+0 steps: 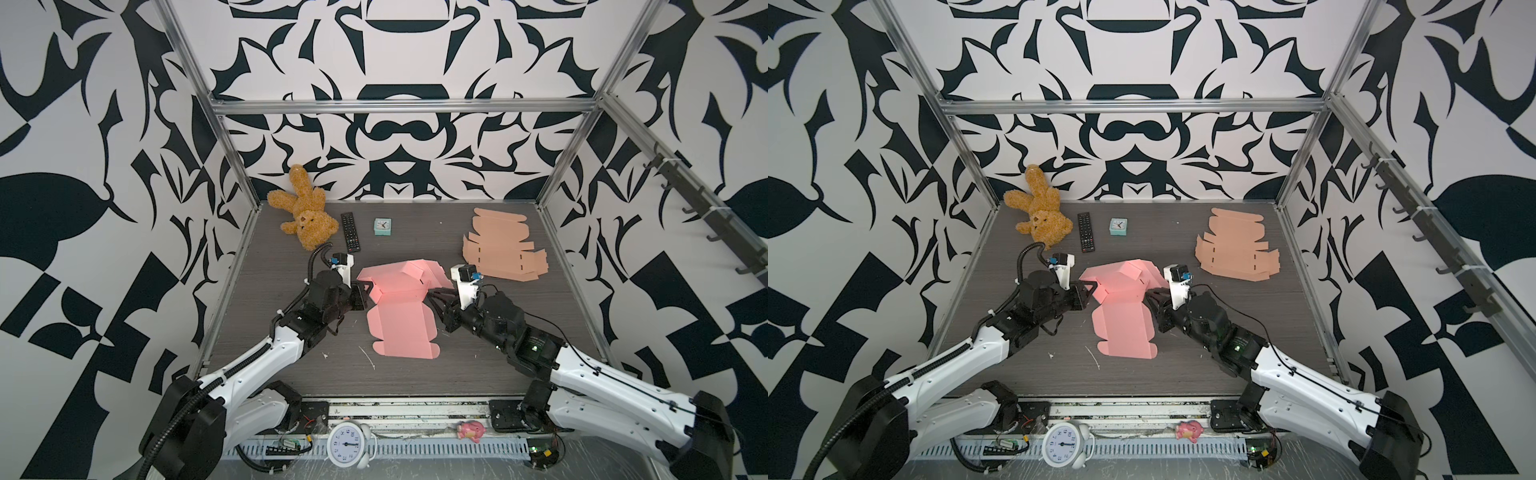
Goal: Fold the paper box
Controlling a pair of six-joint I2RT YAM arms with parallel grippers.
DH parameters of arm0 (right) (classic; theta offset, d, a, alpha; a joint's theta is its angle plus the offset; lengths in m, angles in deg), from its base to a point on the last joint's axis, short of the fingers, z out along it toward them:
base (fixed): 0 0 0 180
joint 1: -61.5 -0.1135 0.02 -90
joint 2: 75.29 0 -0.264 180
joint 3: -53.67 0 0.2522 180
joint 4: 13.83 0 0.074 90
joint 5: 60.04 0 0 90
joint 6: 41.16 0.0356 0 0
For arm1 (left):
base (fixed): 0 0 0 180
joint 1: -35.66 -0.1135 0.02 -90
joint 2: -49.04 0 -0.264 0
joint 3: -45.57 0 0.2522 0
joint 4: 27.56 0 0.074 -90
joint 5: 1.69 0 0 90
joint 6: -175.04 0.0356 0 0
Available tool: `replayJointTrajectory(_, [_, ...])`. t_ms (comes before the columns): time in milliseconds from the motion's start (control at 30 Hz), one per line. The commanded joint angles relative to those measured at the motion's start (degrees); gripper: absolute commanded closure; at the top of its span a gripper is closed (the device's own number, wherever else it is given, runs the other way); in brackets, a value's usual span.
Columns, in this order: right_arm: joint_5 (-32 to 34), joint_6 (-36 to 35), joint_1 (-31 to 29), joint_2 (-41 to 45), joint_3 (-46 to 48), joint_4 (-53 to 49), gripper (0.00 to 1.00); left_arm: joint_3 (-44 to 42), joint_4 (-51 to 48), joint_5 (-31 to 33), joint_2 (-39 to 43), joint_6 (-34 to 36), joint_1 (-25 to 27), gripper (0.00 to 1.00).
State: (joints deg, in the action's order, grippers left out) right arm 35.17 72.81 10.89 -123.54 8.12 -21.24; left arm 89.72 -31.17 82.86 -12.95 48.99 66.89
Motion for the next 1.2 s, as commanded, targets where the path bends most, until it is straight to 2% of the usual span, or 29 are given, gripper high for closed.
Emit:
replayJointTrajectory(0, [0.9, -2.5, -0.3, 2.2, -3.7, -4.5, 0.68, -1.1, 2.4, -3.1, 0.1, -0.8, -2.0, 0.94])
replayJointTrajectory(233, [1.2, -4.9, -0.3, 4.4, -6.5, -11.1, 0.64, -1.4, 1.4, -5.2, 0.7, 0.2, -4.7, 0.94])
replayJointTrajectory(300, [0.8, -6.7, -0.3, 6.3, -9.4, -15.2, 0.57, -0.7, 0.1, -8.5, 0.4, 1.5, -7.3, 0.94])
replayJointTrajectory(433, [-2.0, -8.9, 0.3, 4.5, -13.3, -19.5, 0.51, 0.4, -1.4, -12.4, -0.9, 2.9, -9.7, 0.94])
replayJointTrajectory(567, [-5.5, -9.4, 2.4, 4.1, -14.2, -19.0, 0.44, 1.0, -2.3, -14.8, -1.7, 4.0, -11.4, 0.94])
replayJointTrajectory(867, [-15.4, -8.6, 12.0, -0.2, -13.3, -13.8, 0.43, 4.3, -8.2, -16.5, -2.9, 8.0, -12.3, 0.93])
replayJointTrajectory(1167, [-19.7, -14.6, 12.7, -5.2, -13.0, -10.4, 0.44, 7.1, -11.7, -18.4, -5.1, 10.6, -12.3, 0.92])
